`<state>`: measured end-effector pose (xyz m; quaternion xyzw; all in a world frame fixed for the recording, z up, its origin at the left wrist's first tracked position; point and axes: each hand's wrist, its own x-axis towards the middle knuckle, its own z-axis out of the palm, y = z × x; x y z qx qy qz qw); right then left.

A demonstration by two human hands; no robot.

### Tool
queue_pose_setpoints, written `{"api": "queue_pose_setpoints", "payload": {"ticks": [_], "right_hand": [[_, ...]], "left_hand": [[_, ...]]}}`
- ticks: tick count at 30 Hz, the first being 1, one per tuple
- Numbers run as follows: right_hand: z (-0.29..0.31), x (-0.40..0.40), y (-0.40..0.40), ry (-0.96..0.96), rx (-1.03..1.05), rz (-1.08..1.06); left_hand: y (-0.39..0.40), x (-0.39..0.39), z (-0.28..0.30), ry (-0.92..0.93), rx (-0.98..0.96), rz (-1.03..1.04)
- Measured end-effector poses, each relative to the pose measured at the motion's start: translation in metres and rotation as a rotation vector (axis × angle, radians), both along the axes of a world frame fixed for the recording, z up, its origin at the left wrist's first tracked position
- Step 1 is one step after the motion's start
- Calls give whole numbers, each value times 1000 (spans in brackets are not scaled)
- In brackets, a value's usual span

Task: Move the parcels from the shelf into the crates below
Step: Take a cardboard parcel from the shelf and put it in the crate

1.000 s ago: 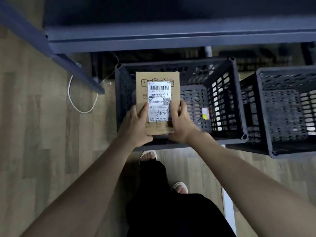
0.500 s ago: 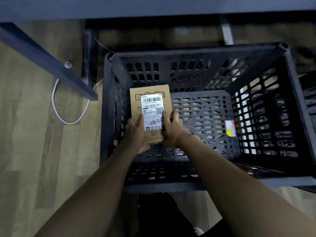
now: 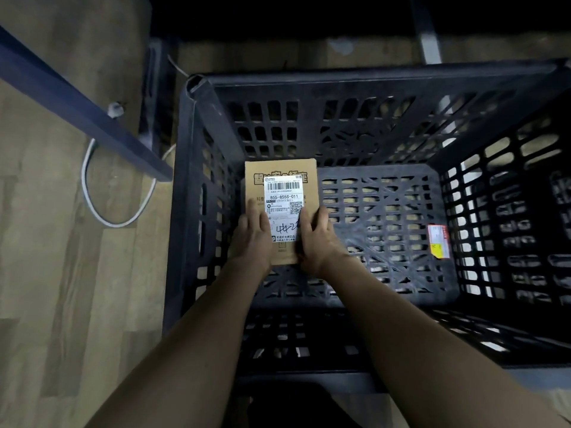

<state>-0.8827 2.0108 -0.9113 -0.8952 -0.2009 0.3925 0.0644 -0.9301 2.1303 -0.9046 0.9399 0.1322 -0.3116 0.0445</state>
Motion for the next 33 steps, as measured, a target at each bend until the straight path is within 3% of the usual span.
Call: {"api": "queue_pose_setpoints", "payload": {"ticks": [3, 10, 23, 29, 33], "right_hand": [[-5, 1, 0, -69, -18, 42], [-7, 9, -3, -176, -121, 269], [11, 9, -3, -106, -102, 356], [12, 4, -2, -63, -90, 401], [8, -1, 2, -86, -101, 414]], "left_hand": [[0, 4, -6, 12, 45, -97], [-1, 5, -8, 62, 65, -115], [-8, -3, 11, 121, 114, -266], [-7, -11, 6, 221, 55, -160], [-6, -13, 5, 171, 89, -161]]}}
